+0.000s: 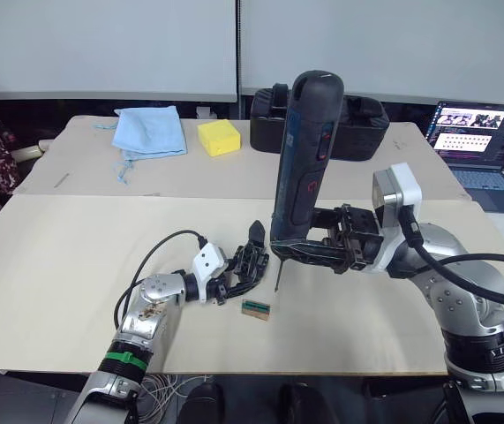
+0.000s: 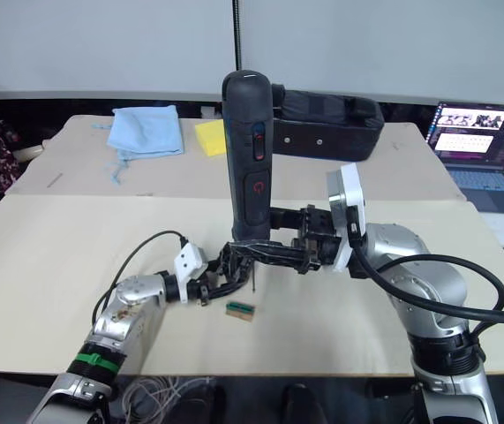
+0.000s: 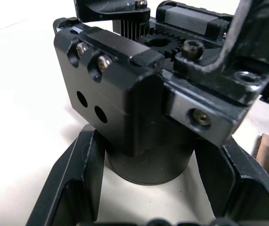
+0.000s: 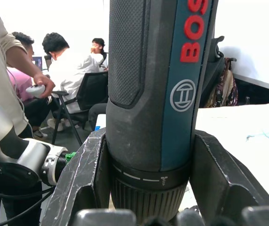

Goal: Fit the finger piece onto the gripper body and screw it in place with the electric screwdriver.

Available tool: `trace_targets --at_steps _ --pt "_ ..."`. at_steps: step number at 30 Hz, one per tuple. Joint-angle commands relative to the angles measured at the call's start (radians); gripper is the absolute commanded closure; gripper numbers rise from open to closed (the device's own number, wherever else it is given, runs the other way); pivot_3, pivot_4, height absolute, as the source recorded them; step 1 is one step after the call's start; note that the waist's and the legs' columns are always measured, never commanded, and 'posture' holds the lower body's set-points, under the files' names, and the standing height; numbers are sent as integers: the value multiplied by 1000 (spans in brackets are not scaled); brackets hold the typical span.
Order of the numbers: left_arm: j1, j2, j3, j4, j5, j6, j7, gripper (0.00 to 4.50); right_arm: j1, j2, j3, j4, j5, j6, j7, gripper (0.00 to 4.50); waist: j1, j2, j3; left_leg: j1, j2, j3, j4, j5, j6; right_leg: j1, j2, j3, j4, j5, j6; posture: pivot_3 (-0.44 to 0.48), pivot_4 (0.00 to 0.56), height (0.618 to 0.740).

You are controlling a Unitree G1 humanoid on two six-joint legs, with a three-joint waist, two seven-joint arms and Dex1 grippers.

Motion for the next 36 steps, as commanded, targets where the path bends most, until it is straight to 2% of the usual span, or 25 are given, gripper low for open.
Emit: trace_targets --at_steps 1,7,12,19,21,22,24,36 --pt "-29 7 -16 54 14 -22 -24 2224 -63 -2 -45 -28 57 9 -8 2571 0 0 0 0 0 0 0 0 0 0 0 0 0 0 0 0 150 740" --pt "-89 12 -16 132 15 -51 -59 2224 -189 31 -36 1 131 84 -68 2571 0 0 0 0 0 0 0 0 0 0 0 0 0 0 0 0 150 740" --pt "-100 5 -24 145 15 -47 -67 2224 -286 74 0 43 120 117 -107 2571 0 0 0 0 0 0 0 0 0 0 0 0 0 1 -1 0 150 740" --pt "-74 10 -21 115 8 -11 -63 2224 -286 76 -3 53 120 130 -81 2571 1 0 0 0 0 0 0 0 0 1 0 0 -1 2 -1 0 150 740" --pt "-68 9 -12 107 11 -19 -43 1213 -275 70 -5 51 117 126 -66 2571 0 0 0 0 0 0 0 0 0 1 0 0 -1 2 -1 0 150 740" --pt "-64 9 -10 99 10 -19 -39 956 -272 69 -5 50 116 125 -61 2571 -1 0 0 0 0 0 0 0 0 1 0 0 -1 2 -1 0 150 740" --pt "-49 13 -12 72 9 -17 -33 20 -267 69 -7 48 118 124 -56 2571 -2 0 0 0 0 0 0 0 0 1 0 0 0 2 -1 0 150 740" --pt "61 2 -20 -131 7 108 68 20 -223 53 -15 18 113 118 -53 2571 -4 0 0 0 1 0 0 0 0 0 0 0 0 1 -1 0 150 740"
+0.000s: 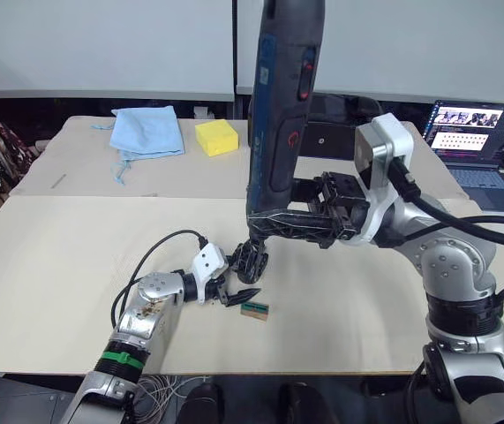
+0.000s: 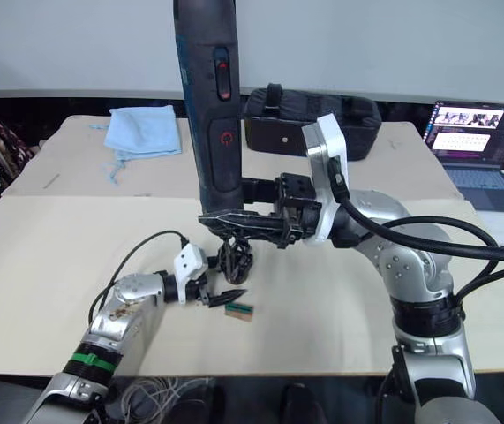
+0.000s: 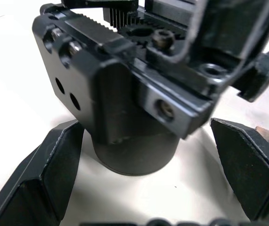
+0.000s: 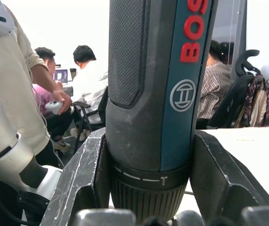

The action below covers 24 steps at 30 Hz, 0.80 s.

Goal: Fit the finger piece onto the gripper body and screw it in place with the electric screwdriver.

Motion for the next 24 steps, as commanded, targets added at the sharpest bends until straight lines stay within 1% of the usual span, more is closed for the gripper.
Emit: trace_targets --at_steps 1,8,13,16,19,20,24 --pt "16 -16 -15 -30 12 23 41 20 -10 -4 -43 -45 12 -22 -4 2571 1 0 0 0 0 0 0 0 0 0 0 0 0 0 0 0 150 740" --pt "-3 -27 -9 16 14 37 80 20 -6 -10 -44 -51 12 -19 -12 2571 4 0 0 0 -1 0 0 0 0 0 0 0 0 0 0 0 150 740" --pt "-30 -18 -11 64 13 11 59 20 -2 -17 -47 -61 16 -17 -21 2571 3 0 0 0 0 0 0 0 0 0 0 0 0 -1 1 0 150 740" --pt "-46 -23 -15 85 6 3 39 800 2 -18 -46 -63 16 -19 -24 2571 4 0 0 0 0 0 0 0 0 0 0 0 0 -1 1 0 150 740" --pt "-58 -31 -21 100 4 -8 22 2126 7 -18 -43 -64 5 -27 -22 2571 4 0 0 0 0 0 0 0 0 0 0 0 0 -1 1 0 150 740" --pt "-60 -35 -22 105 5 -11 21 2217 7 -17 -43 -63 3 -30 -22 2571 4 0 0 0 0 0 0 0 0 0 0 0 0 -1 1 0 150 740" --pt "-61 -39 -23 109 7 -24 16 2215 -17 0 -40 -42 -1 -32 -27 2571 6 0 0 0 -1 0 0 0 0 1 0 0 0 -1 1 0 150 740"
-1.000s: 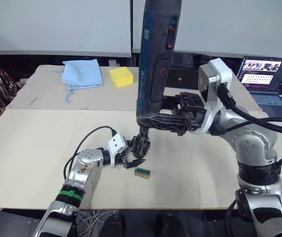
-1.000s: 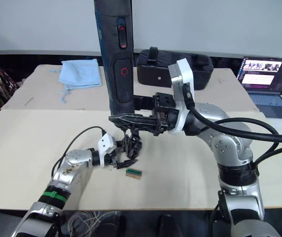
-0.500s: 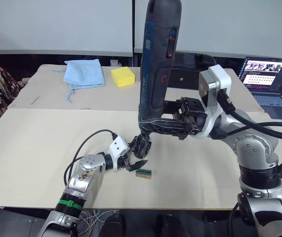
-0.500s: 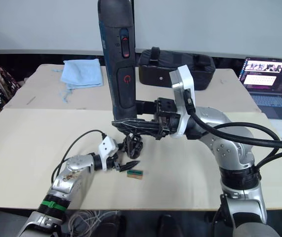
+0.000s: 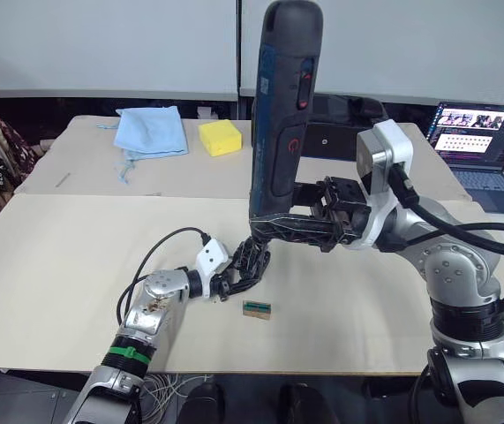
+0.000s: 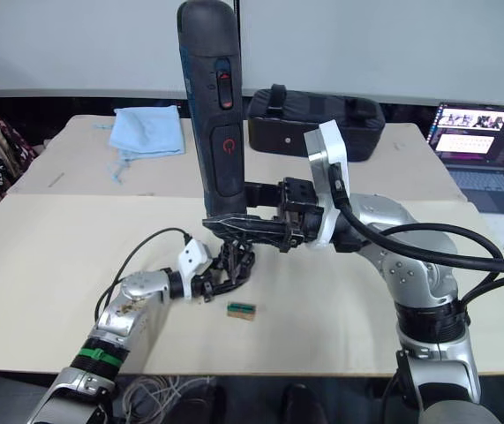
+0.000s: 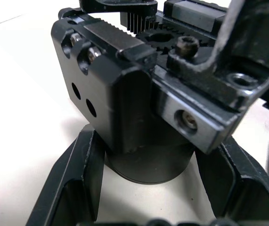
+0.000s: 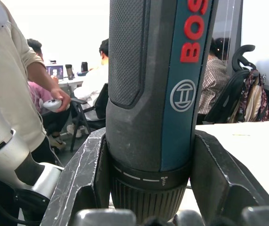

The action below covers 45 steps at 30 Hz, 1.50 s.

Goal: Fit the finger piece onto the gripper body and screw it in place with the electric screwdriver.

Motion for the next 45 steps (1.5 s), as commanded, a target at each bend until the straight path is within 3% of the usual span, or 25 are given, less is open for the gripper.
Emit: trace_targets --at_steps 1,16,45 --pt "1 -12 -17 21 6 -7 -6 2215 -47 17 -31 -10 0 -34 -6 2571 0 0 0 0 0 0 0 0 0 0 0 0 0 0 0 0 150 740" --pt "8 0 -11 11 -1 9 -25 2215 -195 171 47 158 -208 -112 -42 2571 -2 0 0 0 0 0 0 0 0 0 0 0 0 0 -1 0 150 740" --pt "29 7 -10 -11 -9 41 -34 2215 -121 236 125 249 -408 -247 63 2571 -5 0 0 0 0 0 0 0 0 -1 0 -1 0 0 -1 0 150 740"
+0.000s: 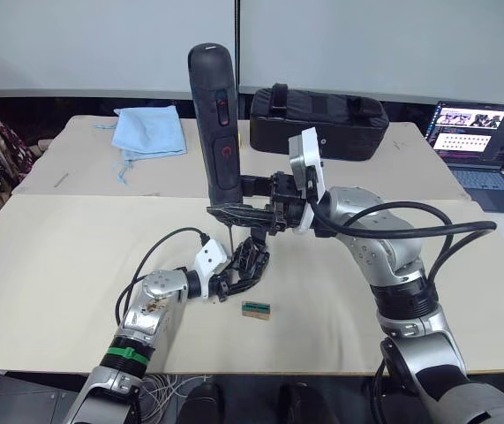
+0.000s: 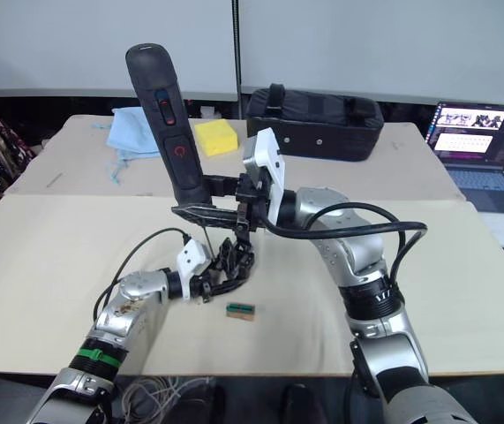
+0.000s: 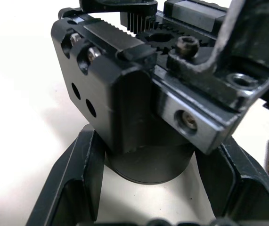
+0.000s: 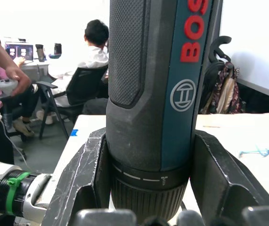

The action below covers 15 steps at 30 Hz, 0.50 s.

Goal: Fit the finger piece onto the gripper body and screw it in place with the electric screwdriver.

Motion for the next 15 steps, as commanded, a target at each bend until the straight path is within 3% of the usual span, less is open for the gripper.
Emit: trace_targets --at_steps 1,15 --pt "22 1 -16 -1 -7 27 -15 2215 -11 4 -14 -23 -4 -43 10 2571 0 0 0 0 0 0 0 0 0 0 0 0 0 0 0 0 150 740" --pt "24 4 -19 -11 -10 49 -26 2215 5 10 4 -18 -56 -65 22 2571 -1 0 0 0 0 0 0 0 0 0 0 0 0 0 0 0 150 740"
